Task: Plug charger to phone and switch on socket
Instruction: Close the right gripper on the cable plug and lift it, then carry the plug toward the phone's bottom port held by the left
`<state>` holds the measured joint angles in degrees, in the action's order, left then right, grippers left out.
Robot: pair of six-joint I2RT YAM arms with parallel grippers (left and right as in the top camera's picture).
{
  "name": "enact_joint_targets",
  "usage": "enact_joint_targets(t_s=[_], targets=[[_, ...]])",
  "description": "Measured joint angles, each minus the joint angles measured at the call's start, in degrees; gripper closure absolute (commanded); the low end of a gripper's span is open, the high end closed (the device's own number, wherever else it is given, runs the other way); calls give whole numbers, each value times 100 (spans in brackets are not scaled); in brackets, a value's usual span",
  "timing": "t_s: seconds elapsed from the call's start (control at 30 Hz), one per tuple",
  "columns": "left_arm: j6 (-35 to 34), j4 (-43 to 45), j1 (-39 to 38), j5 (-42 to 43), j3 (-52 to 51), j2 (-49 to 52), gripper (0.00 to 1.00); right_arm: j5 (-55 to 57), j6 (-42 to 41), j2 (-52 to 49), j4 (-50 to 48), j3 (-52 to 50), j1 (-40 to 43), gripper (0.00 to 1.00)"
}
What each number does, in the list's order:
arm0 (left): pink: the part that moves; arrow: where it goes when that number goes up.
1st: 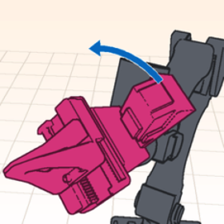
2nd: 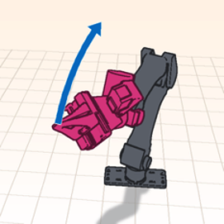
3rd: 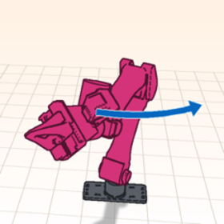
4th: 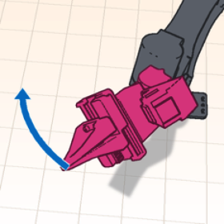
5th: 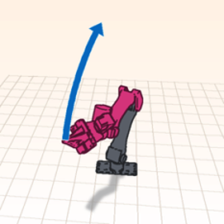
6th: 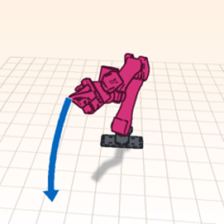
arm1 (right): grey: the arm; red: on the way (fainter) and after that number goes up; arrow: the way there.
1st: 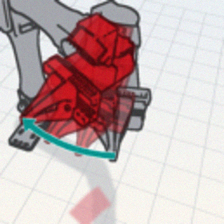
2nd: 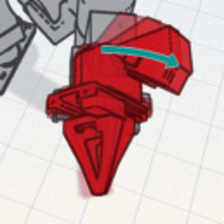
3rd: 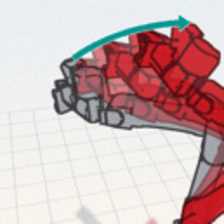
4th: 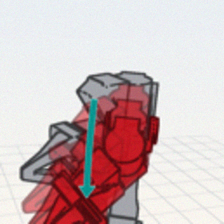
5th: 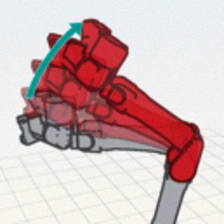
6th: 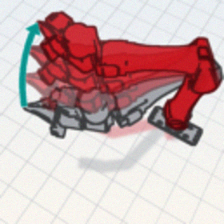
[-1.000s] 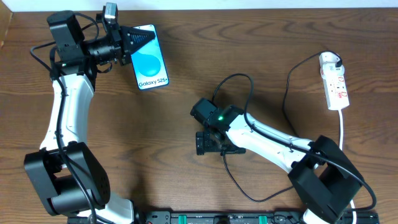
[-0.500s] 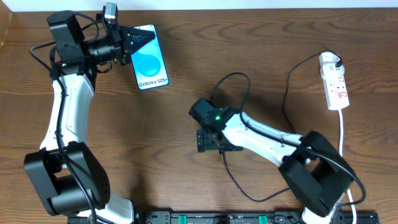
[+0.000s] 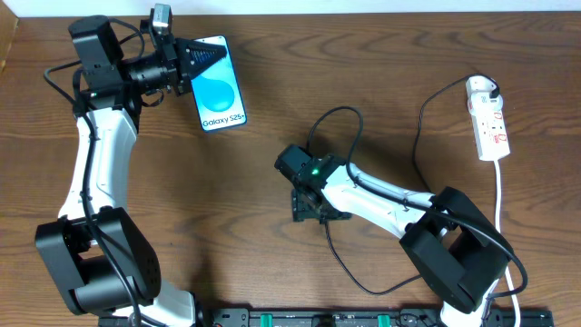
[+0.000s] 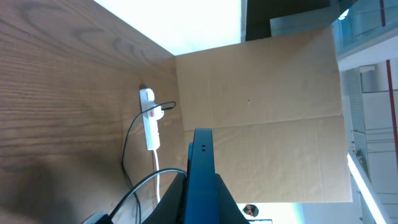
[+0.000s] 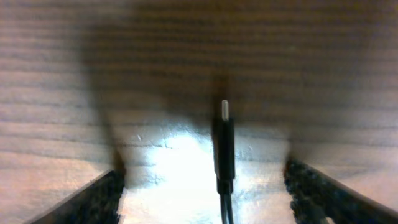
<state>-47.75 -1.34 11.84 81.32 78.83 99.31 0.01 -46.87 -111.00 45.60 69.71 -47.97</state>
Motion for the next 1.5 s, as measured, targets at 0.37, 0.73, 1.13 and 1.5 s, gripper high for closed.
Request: enact_joint_targets(t_s=[0.37,0.73,1.13,1.5], targets=[[22,-2,0,0,0,0,92,-35,-13,-7,-101,0,22,99],[22,-2,0,0,0,0,92,-479,107,-39,-138,59,363,99],[24,-2,0,-9,0,0,93,-4868,743,-157,-3165,173,1602,99],[-295,339,0,-555,-4,2,93,-7031,-452,-162,-6489,203,1624,99]])
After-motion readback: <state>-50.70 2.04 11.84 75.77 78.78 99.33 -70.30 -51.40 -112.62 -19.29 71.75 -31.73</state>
